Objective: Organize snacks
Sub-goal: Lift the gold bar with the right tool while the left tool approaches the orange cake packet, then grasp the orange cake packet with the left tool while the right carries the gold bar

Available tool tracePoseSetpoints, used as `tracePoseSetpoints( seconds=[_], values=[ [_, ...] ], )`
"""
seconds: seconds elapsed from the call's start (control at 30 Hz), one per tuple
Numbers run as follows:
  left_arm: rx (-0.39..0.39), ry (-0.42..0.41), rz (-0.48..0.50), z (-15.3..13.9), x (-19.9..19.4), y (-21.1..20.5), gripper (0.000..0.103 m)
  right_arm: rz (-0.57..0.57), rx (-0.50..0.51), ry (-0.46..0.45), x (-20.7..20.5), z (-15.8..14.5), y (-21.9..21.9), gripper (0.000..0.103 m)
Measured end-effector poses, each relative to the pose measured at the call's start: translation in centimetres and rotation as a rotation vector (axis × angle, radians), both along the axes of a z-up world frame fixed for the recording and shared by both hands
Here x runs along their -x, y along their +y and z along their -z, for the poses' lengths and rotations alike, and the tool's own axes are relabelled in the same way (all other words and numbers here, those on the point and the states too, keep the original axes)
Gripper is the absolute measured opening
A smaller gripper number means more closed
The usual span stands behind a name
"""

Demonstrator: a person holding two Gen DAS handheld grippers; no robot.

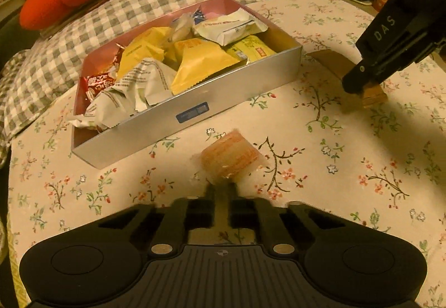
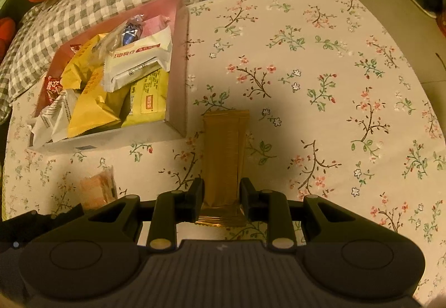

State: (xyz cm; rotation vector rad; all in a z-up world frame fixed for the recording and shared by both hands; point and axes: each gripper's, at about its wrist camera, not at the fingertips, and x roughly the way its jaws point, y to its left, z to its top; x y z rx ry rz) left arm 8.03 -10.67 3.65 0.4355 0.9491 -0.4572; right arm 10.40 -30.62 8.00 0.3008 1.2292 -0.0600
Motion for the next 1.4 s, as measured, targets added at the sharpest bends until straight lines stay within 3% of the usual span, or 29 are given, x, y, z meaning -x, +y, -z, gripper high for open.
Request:
tracePoseSetpoints(
  seconds=[0.63,1.4],
  values=[
    [0.12,0.015,-0.011,-3.3,0.5,2.1,0.0,-0.001,-0.056,-0.036,1.1,-2.3,-0.5,0.025],
    [0.329,-0.001,-0.051,-8.6,0.7,3.4,0.0,-0.019,-0.108,-0.127,1.7,-4.6,-0.3,0.025]
  ],
)
